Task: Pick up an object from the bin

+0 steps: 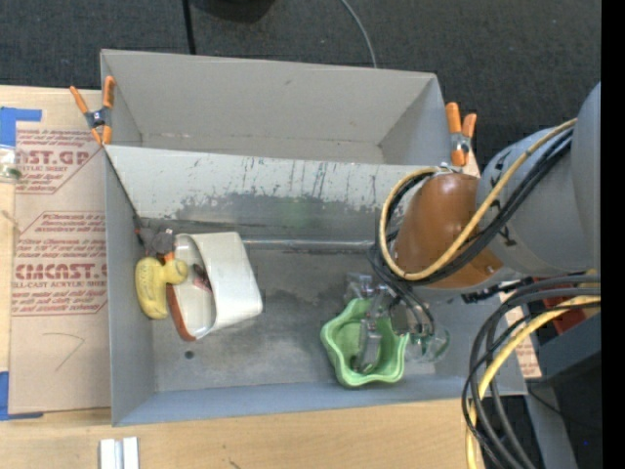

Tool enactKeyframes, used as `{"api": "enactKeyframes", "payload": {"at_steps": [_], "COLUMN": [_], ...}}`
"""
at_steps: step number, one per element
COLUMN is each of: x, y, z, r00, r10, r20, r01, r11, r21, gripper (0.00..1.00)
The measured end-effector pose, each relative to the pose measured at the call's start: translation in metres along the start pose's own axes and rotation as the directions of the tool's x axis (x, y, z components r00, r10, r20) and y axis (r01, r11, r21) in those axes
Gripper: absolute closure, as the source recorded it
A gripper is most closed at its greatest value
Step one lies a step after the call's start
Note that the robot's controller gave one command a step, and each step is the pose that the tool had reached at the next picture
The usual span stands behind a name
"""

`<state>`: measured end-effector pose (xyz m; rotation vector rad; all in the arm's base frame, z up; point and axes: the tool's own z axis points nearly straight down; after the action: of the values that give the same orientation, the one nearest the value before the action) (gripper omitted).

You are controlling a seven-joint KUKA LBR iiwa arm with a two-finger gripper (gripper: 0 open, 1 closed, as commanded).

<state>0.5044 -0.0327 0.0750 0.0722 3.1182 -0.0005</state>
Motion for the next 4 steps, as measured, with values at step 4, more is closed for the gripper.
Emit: {"api": "enactKeyframes", "payload": {"at_steps": [4], "x": [-0.006], "y": [0.014], "z": [-0.048], "r00": [1.0], "r10": [-0.002], "r20": [0.007], "r01": [0.002], "r11": [1.0], "r21": [-0.001], "gripper": [1.0]}}
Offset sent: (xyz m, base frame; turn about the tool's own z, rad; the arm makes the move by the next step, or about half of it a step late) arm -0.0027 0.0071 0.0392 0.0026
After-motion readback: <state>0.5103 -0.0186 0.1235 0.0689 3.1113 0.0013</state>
